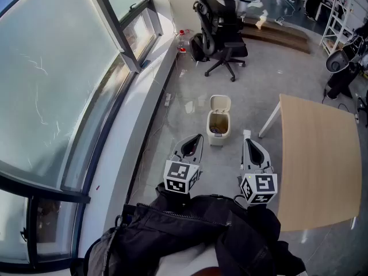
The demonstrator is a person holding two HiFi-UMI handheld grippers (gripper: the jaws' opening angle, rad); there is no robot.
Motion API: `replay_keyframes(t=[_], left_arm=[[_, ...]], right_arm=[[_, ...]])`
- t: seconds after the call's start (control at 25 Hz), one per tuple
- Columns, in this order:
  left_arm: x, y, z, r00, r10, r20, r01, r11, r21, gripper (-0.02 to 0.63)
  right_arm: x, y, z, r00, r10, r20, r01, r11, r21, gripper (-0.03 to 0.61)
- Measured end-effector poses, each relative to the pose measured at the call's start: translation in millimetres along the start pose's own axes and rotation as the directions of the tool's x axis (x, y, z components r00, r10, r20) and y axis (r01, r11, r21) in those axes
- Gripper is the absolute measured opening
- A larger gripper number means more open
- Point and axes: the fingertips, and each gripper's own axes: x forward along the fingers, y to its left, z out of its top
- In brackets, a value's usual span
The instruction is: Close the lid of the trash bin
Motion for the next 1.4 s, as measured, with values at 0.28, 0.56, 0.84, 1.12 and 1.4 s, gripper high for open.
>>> replay_keyframes(t=[0.28,0.56,0.84,1.12,1.4], left_arm=[[-0.7,-10.7,-8.2,1.0,0.0,-0.017,0.0,1.0,-0.003,-0.005],[2.7,-24.7,-17.2,0.999,0.015,-0.036,-0.016,1.0,-0.013,-0.005],[-1.1,-42.6,-20.7,0.998,0.07,0.006,-0.07,0.997,-0.028,-0.005],[2.1,-62.4,-39.4,0.997,0.074,-0.031,-0.075,0.997,-0.033,-0.005],[16.2,-56.2,-42.8,0.996,0.077,-0.047,-0.079,0.996,-0.046,-0.005]], right_arm=[[-8.6,-6.6,-9.1,1.0,-0.007,-0.01,0.007,1.0,0.012,0.003],[-19.4,-17.0,-20.2,0.999,0.012,-0.032,-0.012,1.0,0.017,0.003],[-35.6,-21.8,-34.9,0.997,0.052,-0.061,-0.053,0.999,-0.013,0.003],[-46.1,-35.8,-48.6,0.996,0.056,-0.067,-0.056,0.998,0.006,0.003],[-31.1,-41.4,-49.6,0.995,0.062,-0.076,-0.062,0.998,0.008,0.003]])
